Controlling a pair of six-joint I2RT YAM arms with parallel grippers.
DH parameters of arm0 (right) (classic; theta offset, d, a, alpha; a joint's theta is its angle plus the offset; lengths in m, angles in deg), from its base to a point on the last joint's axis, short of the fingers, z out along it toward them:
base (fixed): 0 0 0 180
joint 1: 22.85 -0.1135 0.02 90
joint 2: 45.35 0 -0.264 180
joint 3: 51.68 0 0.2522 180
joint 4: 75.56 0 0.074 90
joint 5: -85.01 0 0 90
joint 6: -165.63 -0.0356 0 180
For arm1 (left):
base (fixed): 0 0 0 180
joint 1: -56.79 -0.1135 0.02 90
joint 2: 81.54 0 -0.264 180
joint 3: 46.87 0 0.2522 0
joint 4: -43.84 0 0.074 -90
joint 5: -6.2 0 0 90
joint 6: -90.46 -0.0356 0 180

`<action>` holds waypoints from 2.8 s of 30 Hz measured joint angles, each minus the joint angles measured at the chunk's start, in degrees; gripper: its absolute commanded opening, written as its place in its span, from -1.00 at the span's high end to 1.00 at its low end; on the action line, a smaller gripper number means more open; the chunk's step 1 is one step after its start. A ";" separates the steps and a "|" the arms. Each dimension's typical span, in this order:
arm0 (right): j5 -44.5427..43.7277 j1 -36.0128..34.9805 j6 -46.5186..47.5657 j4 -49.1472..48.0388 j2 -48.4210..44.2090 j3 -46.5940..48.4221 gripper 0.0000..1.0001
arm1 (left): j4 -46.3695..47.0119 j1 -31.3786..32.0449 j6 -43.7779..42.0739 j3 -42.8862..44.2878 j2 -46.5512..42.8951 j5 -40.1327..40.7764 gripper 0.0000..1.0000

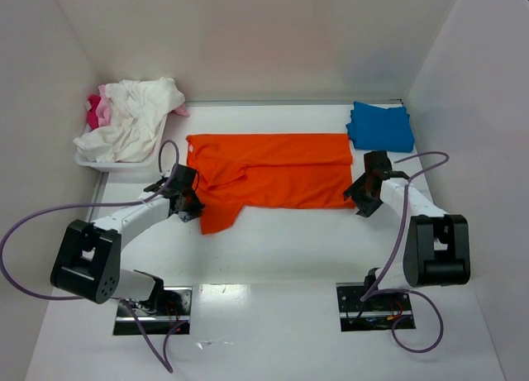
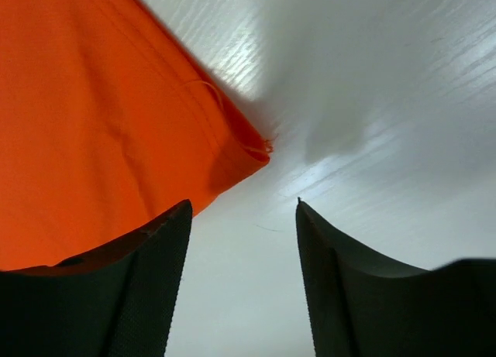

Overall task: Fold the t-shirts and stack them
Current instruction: Grap the side of the flattened tshirt closest away from the robot with both arms, then fold the other side of the tshirt into a rectangle

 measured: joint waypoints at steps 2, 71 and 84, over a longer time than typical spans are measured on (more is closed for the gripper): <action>-0.68 0.00 -0.71 -0.52 0.03 -0.48 -0.02 | -0.34 0.00 0.00 0.00 -0.48 -0.13 1.00; -3.20 0.00 4.15 -6.74 12.37 19.09 1.00 | -2.72 -2.37 -7.12 16.70 -2.50 0.15 1.00; -1.49 0.00 5.80 -8.27 27.38 31.16 1.00 | 0.53 -7.95 -5.44 21.15 10.10 -1.65 1.00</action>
